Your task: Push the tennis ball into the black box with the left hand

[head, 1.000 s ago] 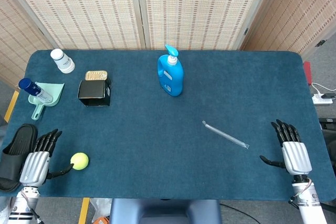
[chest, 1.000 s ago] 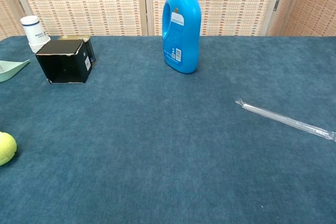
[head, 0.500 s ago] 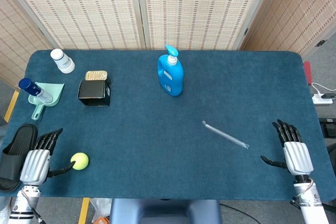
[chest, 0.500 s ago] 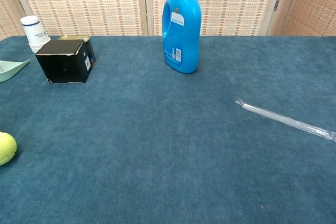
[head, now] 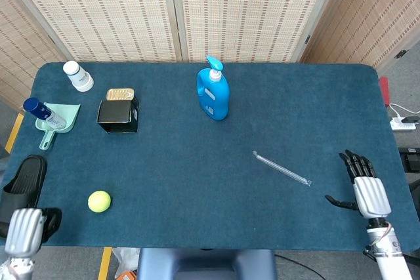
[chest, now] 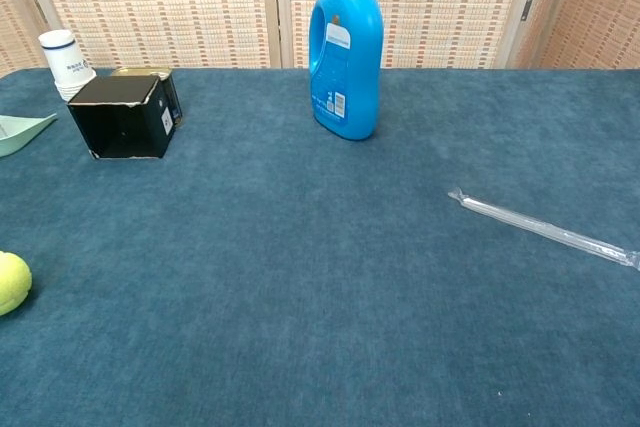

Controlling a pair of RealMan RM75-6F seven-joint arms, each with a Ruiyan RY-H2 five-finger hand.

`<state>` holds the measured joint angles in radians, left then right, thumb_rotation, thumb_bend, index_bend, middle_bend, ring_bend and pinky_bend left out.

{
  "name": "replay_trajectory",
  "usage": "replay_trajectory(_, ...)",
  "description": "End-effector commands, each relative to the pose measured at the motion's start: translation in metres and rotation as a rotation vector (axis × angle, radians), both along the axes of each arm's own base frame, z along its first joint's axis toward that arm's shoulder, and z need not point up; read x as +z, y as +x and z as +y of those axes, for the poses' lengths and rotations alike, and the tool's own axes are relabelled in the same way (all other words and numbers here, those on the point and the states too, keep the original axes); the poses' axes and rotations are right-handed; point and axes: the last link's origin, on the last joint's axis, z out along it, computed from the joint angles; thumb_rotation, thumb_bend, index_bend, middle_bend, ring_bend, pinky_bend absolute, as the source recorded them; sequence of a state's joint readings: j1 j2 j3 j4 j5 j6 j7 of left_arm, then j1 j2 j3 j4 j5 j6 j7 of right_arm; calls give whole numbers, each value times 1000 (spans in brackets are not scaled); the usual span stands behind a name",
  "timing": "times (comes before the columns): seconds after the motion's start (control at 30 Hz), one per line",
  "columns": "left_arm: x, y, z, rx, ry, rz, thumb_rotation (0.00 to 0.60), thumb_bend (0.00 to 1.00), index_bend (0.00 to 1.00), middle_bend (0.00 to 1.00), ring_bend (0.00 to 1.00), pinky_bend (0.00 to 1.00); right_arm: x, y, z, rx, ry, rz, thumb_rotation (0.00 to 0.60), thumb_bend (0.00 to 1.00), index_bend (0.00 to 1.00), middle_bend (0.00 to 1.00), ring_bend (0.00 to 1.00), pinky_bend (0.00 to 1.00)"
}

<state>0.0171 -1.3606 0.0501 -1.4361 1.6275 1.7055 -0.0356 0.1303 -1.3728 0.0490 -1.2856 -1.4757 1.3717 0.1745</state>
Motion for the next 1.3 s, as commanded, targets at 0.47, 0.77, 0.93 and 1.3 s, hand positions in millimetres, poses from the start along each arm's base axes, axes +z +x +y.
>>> replay_trajectory(0.47,-124,-22,-33,-38,-164,124,600,678,1000,1000,1000,1000,-3,0,0,1,18,7,600,0,0,0,0,0)
replay_trajectory(0.77,-137,-18,-8,-40,-165,128,600,674,1000,1000,1000,1000,-5,1,-2,-4,27,14,600,0,0,0,0,0)
replay_trajectory(0.93,-136,-24,12,-18,-151,138,600,675,1000,1000,1000,1000,-4,0,-2,-9,27,15,600,0,0,0,0,0)
replay_trajectory(1.3,-140,-8,41,-54,-137,128,600,674,1000,1000,1000,1000,-6,0,-2,-15,29,22,600,0,0,0,0,0)
